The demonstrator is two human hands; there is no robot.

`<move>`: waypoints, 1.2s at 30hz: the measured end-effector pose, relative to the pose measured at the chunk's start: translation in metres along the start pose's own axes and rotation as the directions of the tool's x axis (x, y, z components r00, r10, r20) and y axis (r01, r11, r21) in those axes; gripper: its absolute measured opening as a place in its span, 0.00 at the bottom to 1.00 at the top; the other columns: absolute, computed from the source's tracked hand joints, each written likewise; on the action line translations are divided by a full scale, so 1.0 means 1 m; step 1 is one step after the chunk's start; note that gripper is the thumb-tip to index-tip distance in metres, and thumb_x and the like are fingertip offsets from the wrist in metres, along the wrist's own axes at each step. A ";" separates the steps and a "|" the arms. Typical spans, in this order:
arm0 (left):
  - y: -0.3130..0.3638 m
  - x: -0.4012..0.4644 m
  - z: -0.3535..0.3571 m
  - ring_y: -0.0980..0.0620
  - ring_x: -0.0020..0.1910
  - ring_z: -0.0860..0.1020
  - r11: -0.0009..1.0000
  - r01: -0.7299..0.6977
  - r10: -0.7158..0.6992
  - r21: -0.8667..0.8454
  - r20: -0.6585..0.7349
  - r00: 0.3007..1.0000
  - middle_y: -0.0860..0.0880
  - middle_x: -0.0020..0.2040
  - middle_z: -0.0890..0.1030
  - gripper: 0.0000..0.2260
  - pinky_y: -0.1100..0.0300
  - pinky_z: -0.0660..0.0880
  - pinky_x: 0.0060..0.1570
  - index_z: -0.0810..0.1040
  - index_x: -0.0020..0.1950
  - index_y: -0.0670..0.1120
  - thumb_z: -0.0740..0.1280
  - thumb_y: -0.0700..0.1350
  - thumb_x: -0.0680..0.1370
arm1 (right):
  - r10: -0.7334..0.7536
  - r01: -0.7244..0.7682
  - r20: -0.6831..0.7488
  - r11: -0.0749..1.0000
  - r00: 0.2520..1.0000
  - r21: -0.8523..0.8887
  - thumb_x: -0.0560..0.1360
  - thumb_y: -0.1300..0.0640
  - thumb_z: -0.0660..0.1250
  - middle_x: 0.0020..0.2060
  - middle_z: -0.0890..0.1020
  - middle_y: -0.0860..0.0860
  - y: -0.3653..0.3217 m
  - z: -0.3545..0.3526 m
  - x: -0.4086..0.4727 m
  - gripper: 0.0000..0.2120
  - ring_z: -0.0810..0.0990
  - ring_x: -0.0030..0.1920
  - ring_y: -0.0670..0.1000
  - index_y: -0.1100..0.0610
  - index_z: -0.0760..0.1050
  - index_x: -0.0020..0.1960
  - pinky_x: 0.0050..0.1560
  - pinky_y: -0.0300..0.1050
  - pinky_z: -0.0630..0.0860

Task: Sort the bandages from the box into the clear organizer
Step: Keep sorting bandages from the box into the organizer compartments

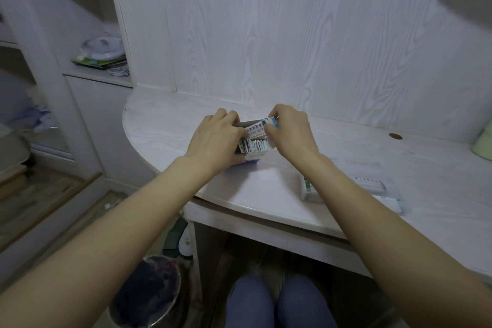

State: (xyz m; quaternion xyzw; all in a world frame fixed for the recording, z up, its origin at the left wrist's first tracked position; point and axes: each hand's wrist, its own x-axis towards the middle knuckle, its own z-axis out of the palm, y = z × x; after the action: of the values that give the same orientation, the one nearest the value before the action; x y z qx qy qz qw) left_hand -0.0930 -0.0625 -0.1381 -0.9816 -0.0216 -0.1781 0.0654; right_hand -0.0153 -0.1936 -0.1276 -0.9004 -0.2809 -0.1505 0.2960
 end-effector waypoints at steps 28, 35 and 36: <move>0.065 0.025 -0.021 0.45 0.48 0.81 0.445 0.114 0.051 -0.888 0.153 0.987 0.43 0.51 0.82 0.20 0.54 0.77 0.51 0.76 0.61 0.41 0.52 0.52 0.83 | 0.080 -0.141 0.118 0.668 0.990 0.731 0.74 0.69 0.68 0.37 0.83 0.58 0.067 -0.068 -0.041 0.04 0.83 0.36 0.47 0.61 0.77 0.44 0.43 0.38 0.81; 0.100 0.031 -0.011 0.51 0.39 0.83 0.181 0.203 0.140 -0.962 0.230 0.963 0.42 0.46 0.83 0.11 0.61 0.80 0.43 0.78 0.56 0.37 0.59 0.41 0.82 | 0.153 -0.173 0.091 0.704 0.984 0.688 0.71 0.67 0.71 0.40 0.81 0.55 0.094 -0.085 -0.054 0.05 0.80 0.38 0.44 0.58 0.80 0.45 0.43 0.37 0.79; 0.105 0.031 -0.009 0.51 0.40 0.84 0.147 0.211 0.136 -0.967 0.231 0.964 0.41 0.46 0.83 0.10 0.62 0.80 0.42 0.78 0.56 0.37 0.60 0.41 0.81 | 0.166 -0.197 0.110 0.724 0.980 0.661 0.71 0.64 0.73 0.41 0.82 0.54 0.098 -0.087 -0.055 0.07 0.81 0.40 0.45 0.58 0.80 0.47 0.43 0.38 0.80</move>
State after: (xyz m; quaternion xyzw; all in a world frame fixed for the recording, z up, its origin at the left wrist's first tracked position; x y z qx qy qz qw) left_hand -0.0602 -0.1672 -0.1312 -0.7975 0.0669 -0.0182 -0.5993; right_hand -0.0102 -0.3354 -0.1282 -0.7605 -0.2328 0.0093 0.6061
